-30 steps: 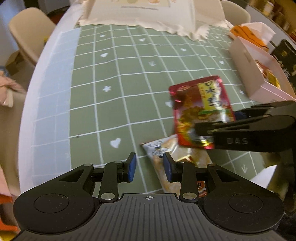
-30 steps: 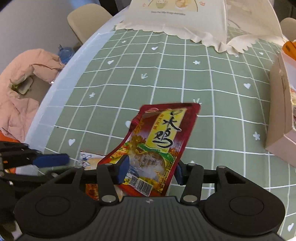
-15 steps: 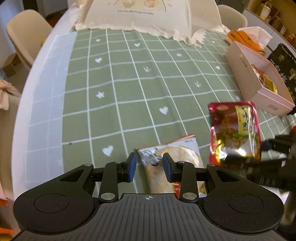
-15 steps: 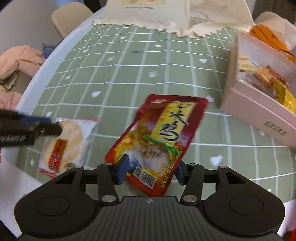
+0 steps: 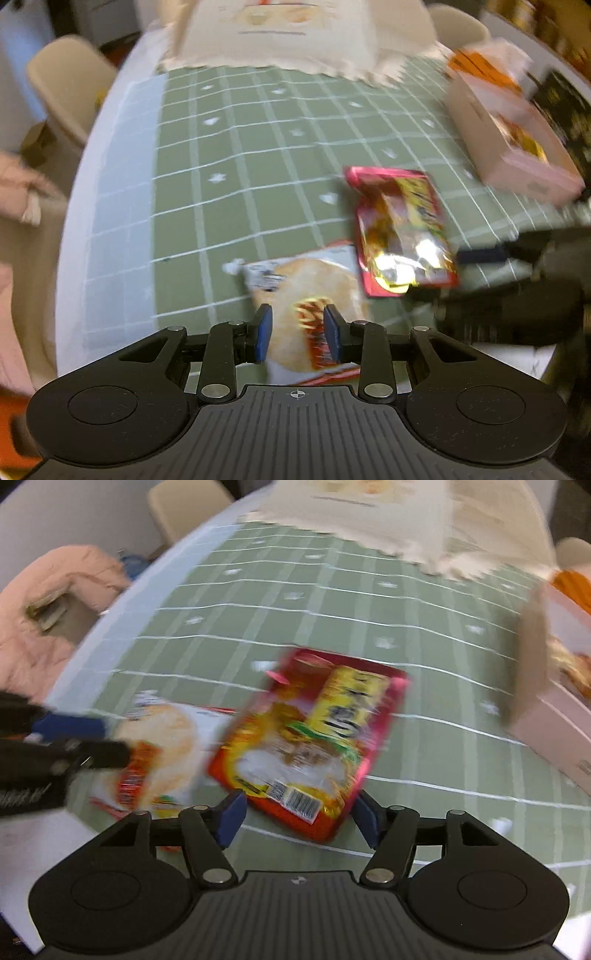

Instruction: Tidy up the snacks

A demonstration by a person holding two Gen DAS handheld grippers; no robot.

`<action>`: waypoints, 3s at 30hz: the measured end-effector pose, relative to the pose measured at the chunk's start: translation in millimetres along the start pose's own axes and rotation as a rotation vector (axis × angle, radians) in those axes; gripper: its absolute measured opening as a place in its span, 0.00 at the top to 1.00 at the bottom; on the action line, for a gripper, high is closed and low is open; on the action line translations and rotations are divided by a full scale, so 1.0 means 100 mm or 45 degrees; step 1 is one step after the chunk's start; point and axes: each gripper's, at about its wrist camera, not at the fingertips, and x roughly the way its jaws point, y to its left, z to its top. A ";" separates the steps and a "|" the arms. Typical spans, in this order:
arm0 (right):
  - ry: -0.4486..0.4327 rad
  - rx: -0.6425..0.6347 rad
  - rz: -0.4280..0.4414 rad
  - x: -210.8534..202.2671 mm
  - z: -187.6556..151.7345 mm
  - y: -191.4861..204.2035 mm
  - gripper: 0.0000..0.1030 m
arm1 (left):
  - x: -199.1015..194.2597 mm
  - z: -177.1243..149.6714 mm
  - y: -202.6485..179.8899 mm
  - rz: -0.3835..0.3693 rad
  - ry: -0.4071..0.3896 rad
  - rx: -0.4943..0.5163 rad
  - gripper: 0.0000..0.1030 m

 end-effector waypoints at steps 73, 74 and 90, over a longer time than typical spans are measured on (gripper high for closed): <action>-0.017 -0.021 -0.124 -0.03 0.02 -0.12 0.37 | 0.30 -0.11 0.46 -0.194 -0.022 -0.288 0.21; -0.034 0.005 -0.148 -0.03 0.03 -0.15 0.31 | 0.31 -0.10 0.45 -0.191 -0.021 -0.281 0.21; -0.110 0.371 -0.059 -0.03 0.18 -0.49 0.23 | 0.31 -0.11 0.41 -0.178 -0.032 -0.250 0.21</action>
